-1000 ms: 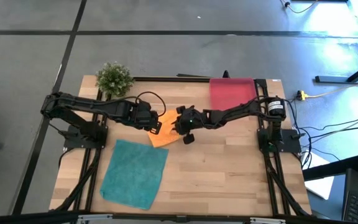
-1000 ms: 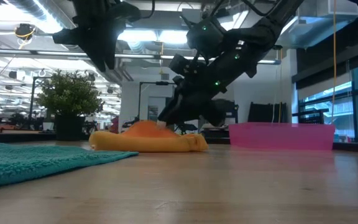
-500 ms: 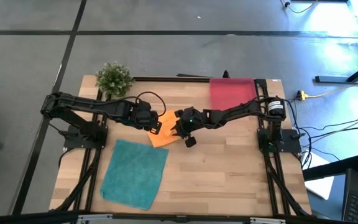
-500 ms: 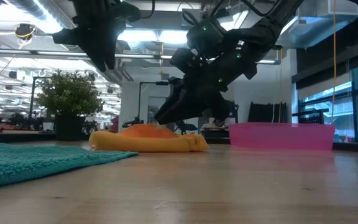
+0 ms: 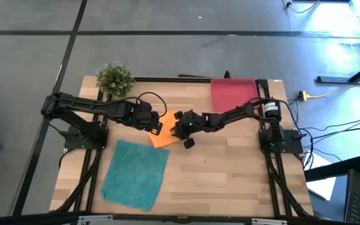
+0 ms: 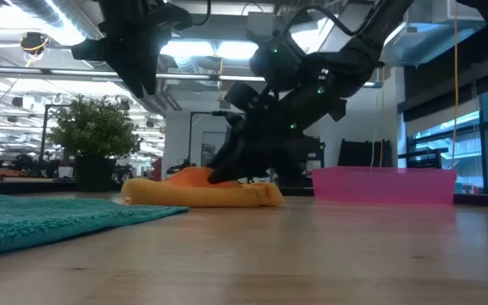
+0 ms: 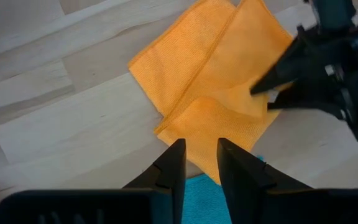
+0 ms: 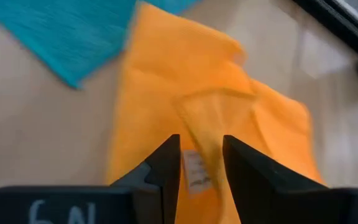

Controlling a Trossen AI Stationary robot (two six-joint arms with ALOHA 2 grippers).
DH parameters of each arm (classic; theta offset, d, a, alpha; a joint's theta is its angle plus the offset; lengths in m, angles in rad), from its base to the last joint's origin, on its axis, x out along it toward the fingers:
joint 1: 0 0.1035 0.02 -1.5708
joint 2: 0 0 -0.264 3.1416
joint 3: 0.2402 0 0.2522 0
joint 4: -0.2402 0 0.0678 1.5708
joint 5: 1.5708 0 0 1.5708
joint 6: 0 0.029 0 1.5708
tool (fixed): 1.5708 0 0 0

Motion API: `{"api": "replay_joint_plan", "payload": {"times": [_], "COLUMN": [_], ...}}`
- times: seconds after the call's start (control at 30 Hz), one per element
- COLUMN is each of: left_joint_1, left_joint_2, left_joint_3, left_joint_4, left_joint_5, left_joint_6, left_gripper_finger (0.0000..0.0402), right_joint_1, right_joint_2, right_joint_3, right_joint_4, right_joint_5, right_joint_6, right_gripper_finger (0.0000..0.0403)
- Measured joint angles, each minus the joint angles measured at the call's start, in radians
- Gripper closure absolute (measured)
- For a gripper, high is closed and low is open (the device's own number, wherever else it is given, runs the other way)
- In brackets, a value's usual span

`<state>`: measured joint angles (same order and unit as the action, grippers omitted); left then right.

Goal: Roll microfiber towels into tight, uniform cylinder then place into a basket
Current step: Fold the orange microfiber towel

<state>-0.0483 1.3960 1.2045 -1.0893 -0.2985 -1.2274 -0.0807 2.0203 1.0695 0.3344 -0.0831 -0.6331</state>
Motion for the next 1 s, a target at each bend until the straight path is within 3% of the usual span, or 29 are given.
{"api": "replay_joint_plan", "payload": {"times": [0.13, 0.33, 0.43, 0.57, 0.63, 0.77, 1.0], "left_joint_1": [0.000, 0.000, 0.000, 0.000, 0.000, 0.000, 0.000], "left_joint_2": [0.000, 0.000, 0.000, 0.000, 0.000, 0.000, 0.000], "left_joint_3": [0.000, 0.000, 0.000, 0.000, 0.000, 0.000, 0.000], "left_joint_4": [0.000, 0.000, 0.000, -0.002, -0.002, -0.002, -0.018], "left_joint_5": [0.000, 0.000, 0.000, 0.000, 0.000, 0.000, 0.000], "left_joint_6": [0.000, 0.000, 0.008, 0.008, 0.008, 0.008, 0.009], "left_gripper_finger": [0.0321, 0.0319, 0.0319, 0.0322, 0.0320, 0.0319, 0.0319], "right_joint_1": [-0.001, 0.000, 0.000, 0.000, 0.000, 0.000, 0.000], "right_joint_2": [0.001, 0.001, 0.001, 0.001, 0.001, -0.007, -0.067], "right_joint_3": [0.000, 0.000, 0.000, 0.000, 0.003, 0.027, 0.109], "right_joint_4": [0.026, 0.059, 0.058, 0.058, 0.054, -0.007, -0.222], "right_joint_5": [0.056, 0.056, 0.056, 0.065, 0.117, 0.202, 0.206], "right_joint_6": [0.000, 0.002, 0.002, 0.002, 0.005, 0.027, 0.107], "right_gripper_finger": [0.0281, 0.0286, 0.0317, 0.0387, 0.0392, 0.0397, 0.0399]}}
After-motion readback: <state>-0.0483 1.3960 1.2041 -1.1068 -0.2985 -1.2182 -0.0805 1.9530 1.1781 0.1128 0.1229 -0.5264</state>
